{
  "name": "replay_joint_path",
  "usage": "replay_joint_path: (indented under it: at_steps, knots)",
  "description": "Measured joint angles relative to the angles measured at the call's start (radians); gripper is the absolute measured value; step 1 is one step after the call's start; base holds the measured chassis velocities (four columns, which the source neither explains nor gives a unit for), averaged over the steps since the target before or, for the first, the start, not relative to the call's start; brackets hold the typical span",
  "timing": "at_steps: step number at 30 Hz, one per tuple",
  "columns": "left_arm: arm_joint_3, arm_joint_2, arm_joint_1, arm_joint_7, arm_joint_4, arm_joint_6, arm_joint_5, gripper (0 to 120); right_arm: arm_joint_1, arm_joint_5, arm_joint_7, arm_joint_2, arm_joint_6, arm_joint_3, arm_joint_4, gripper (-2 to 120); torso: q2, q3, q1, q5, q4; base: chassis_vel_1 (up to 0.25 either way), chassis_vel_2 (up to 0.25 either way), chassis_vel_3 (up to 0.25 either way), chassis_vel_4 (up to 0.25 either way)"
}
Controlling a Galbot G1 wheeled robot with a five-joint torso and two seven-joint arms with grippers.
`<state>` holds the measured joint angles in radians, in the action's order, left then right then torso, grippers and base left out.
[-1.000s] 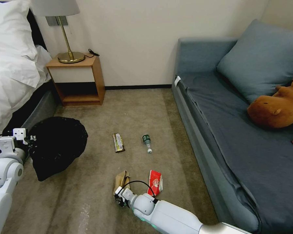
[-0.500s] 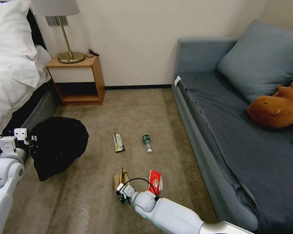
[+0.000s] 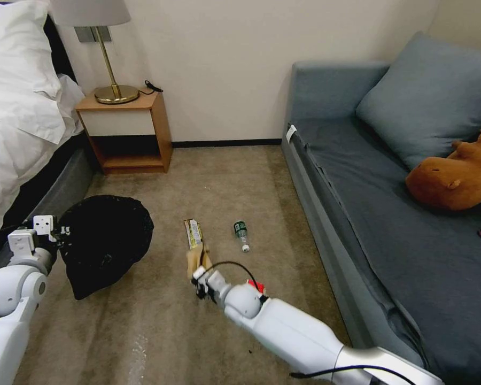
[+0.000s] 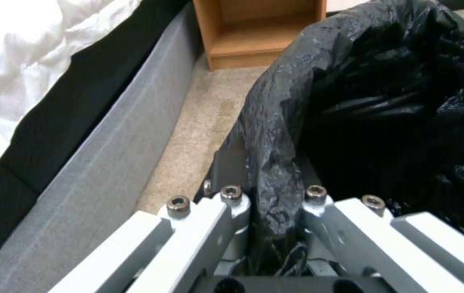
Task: Pick up the trash bin, then pick up the garbage on the floor and place it into the trash bin.
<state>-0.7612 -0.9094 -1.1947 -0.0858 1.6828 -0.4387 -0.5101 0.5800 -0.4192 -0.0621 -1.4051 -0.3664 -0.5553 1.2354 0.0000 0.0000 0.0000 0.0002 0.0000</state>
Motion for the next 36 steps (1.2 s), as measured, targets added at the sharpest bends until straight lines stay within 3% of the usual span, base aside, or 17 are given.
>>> replay_joint_path:
  at_steps: [8, 18, 22, 27, 36]
  knots:
    - [0.003, -0.003, -0.008, 0.003, 0.013, 0.003, 0.003, 4, -0.122, -0.099, -0.009, 0.002, -0.035, 0.002, 0.122, 0, 0.0, 0.0, 0.0, 0.0, 0.0, 0.0, 0.0, 0.0, 0.0]
    - [0.002, -0.004, -0.018, 0.003, 0.028, 0.003, 0.0, 4, -0.211, -0.186, -0.012, -0.044, -0.039, -0.044, 0.166, 0, 0.0, 0.0, 0.0, -0.0003, 0.0, 0.0, 0.0, 0.0, 0.0]
    - [0.001, -0.007, -0.02, 0.003, 0.03, 0.003, -0.001, 4, -0.243, -0.241, -0.008, -0.082, -0.015, -0.06, 0.154, 0, 0.0, 0.0, 0.0, -0.0003, 0.0003, 0.0, 0.0, 0.0, 0.0]
    - [0.008, -0.022, -0.017, 0.002, 0.036, -0.004, 0.0, 4, -0.291, -0.271, 0.008, -0.181, 0.032, -0.081, 0.064, 0, 0.0, 0.0, 0.0, -0.0005, 0.0001, 0.0, 0.0, 0.0, 0.0]
    - [0.011, -0.022, -0.011, 0.0, 0.039, -0.008, -0.001, 4, -0.283, -0.236, 0.019, -0.207, 0.06, -0.103, -0.029, 0, 0.0, 0.0, 0.0, -0.0002, -0.0002, 0.0, 0.0, 0.0, 0.0]
